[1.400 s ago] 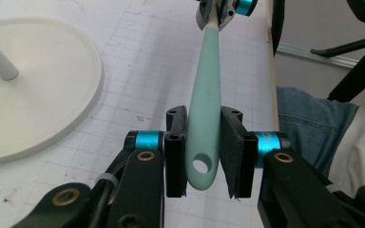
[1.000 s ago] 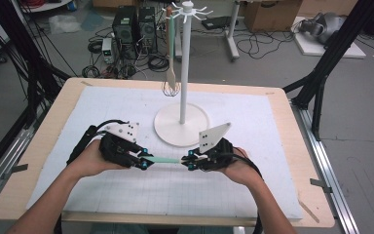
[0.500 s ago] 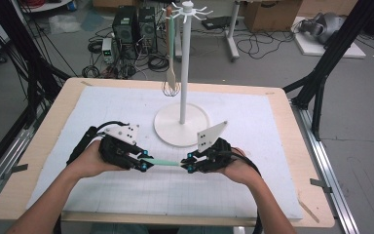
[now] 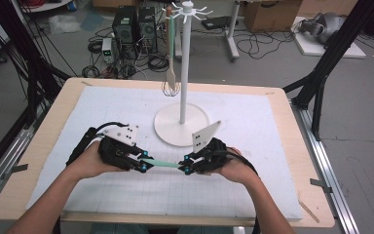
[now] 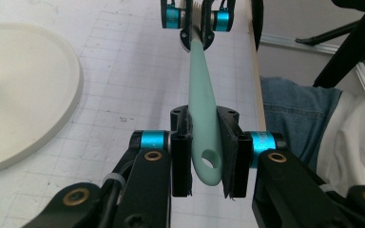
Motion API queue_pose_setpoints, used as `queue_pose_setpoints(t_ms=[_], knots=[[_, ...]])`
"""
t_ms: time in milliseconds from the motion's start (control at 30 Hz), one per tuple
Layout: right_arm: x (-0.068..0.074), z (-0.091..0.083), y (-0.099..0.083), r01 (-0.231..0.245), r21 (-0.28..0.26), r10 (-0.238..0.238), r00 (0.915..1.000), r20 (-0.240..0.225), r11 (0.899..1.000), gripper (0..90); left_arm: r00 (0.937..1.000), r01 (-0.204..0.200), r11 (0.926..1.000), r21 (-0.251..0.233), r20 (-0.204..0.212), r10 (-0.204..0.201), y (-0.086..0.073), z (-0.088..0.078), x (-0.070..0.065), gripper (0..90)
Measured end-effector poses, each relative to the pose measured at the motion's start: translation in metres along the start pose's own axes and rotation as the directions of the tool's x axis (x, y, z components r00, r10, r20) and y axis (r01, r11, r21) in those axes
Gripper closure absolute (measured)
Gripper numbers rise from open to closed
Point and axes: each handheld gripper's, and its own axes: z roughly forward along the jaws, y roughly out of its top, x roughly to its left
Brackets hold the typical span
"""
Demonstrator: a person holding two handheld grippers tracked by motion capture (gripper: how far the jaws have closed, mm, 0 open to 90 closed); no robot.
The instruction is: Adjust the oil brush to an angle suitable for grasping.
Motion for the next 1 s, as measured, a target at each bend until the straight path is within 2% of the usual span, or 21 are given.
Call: queue_pose_setpoints(t_ms=[100,300,433,500,533,767,900,967,1000], knots=[[0.0015,-0.0024,0.0011,0.024,-0.006,-0.024,0.9988,0.042,1.000,82.4,0.9997,0.023,0.9995,-0.020,-0.008,-0.023,-0.0011,-0.0022,0.0015,76.1],[0.0027,-0.0030,0.0017,0.042,0.002,-0.042,0.9963,0.075,0.999,82.4,0.9996,0.023,0.9992,-0.032,-0.017,-0.024,-0.0004,-0.0058,0.0027,77.3],[0.0032,-0.0013,0.0024,0.051,0.008,-0.051,0.9955,0.080,0.999,82.7,0.9999,0.014,0.9994,-0.031,-0.006,-0.014,-0.0006,-0.0060,0.0025,79.5],[0.0037,0.0003,0.0025,0.052,0.018,-0.053,0.9964,0.066,0.998,83.7,1.0000,0.006,0.9992,-0.039,0.006,-0.005,-0.0005,-0.0059,0.0012,82.7],[0.0035,0.0013,0.0024,0.055,0.019,-0.056,0.9971,0.052,0.998,83.7,1.0000,-0.006,0.9990,-0.044,0.004,0.006,-0.0001,-0.0063,0.0005,82.9],[0.0046,0.0039,0.0028,0.049,0.023,-0.050,0.9978,0.044,0.999,83.6,0.9997,-0.022,0.9983,-0.053,-0.008,0.022,0.0006,-0.0077,-0.0015,83.3],[0.0046,0.0041,0.0034,0.043,0.030,-0.045,0.9974,0.057,0.999,84.9,0.9998,-0.014,0.9976,-0.068,-0.018,0.013,0.0000,-0.0082,-0.0019,83.2],[0.0040,0.0034,0.0025,0.038,0.015,-0.039,0.9972,0.064,0.999,85.1,0.9994,-0.008,0.9963,-0.086,-0.035,0.005,-0.0003,-0.0088,-0.0019,82.9],[0.0036,0.0027,0.0024,0.041,0.007,-0.041,0.9962,0.077,0.999,85.2,0.9996,-0.003,0.9957,-0.093,-0.030,0.000,-0.0003,-0.0094,-0.0015,82.5]])
